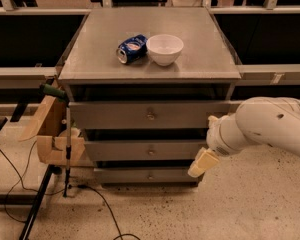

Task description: Open middle drawer

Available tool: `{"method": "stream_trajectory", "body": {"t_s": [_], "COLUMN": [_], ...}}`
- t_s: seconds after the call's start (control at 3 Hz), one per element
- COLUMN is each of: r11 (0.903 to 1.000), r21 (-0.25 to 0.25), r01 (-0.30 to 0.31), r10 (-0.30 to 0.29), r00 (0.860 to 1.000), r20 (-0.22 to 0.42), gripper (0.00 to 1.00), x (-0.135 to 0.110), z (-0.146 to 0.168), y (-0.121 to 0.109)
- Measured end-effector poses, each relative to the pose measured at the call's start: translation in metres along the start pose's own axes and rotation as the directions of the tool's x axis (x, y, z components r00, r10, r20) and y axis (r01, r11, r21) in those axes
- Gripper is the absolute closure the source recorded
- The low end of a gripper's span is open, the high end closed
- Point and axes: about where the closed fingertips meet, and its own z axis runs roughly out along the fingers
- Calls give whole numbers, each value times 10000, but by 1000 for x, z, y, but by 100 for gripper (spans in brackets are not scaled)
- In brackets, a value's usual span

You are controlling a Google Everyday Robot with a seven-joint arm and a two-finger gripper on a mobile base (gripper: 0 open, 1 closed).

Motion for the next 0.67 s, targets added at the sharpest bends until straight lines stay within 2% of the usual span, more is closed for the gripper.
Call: {"method": "stream_trajectory", "body": {"t_s": [0.33,0.67], "r11": [9942,9761], "r21": [-172,-904], "r01": [1062,1979], "r10": [-1057,-1962], "r00": [9940,9802], "r20": [266,273], "gripper": [0,0], "x": [-13,-17], "z": [31,81], "y": [-6,-10]}}
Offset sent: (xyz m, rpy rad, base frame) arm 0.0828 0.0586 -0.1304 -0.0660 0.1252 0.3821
